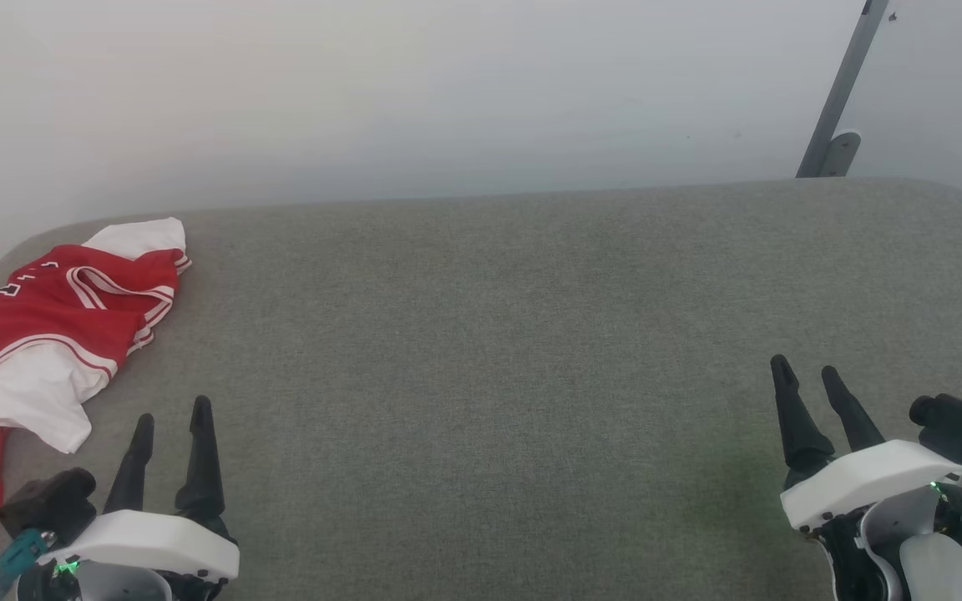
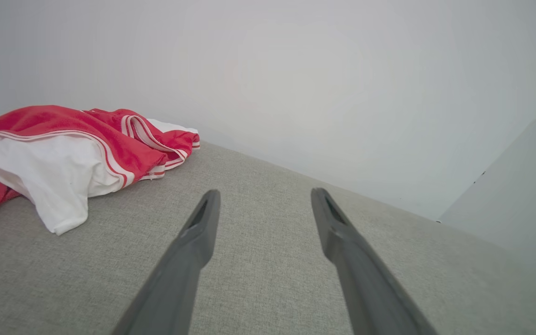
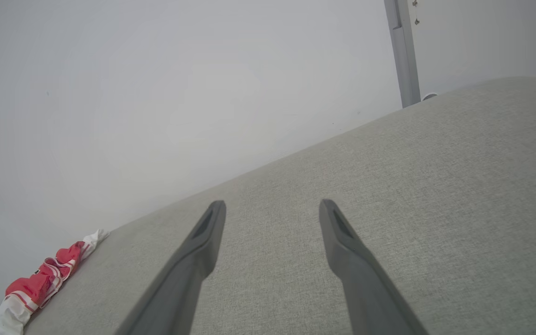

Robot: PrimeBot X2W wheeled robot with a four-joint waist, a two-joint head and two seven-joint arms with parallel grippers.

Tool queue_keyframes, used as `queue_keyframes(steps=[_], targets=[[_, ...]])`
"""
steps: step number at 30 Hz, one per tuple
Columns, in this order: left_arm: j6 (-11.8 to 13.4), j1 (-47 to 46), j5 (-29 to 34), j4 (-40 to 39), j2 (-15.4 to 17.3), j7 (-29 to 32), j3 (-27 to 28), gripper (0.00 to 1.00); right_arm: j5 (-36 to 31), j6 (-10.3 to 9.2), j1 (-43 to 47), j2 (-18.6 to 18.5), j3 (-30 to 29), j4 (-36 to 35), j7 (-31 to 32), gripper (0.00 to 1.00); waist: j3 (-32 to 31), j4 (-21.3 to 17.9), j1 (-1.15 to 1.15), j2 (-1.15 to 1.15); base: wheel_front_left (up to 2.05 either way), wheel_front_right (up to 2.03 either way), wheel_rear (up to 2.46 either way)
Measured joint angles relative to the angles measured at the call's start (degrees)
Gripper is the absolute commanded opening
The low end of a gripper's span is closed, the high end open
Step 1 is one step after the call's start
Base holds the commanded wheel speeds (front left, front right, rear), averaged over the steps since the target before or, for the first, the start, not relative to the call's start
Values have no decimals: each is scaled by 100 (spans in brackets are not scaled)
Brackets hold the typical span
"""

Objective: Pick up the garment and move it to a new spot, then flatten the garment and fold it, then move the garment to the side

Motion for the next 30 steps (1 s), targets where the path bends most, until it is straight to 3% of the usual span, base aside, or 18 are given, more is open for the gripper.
queue_keyframes(steps=[30], targets=[[-208,17,1251,100,113,-348,-77,100,-1265,1,-13,-27,-13,-201,-127,100,-41,-29,0,0,0,0,0]])
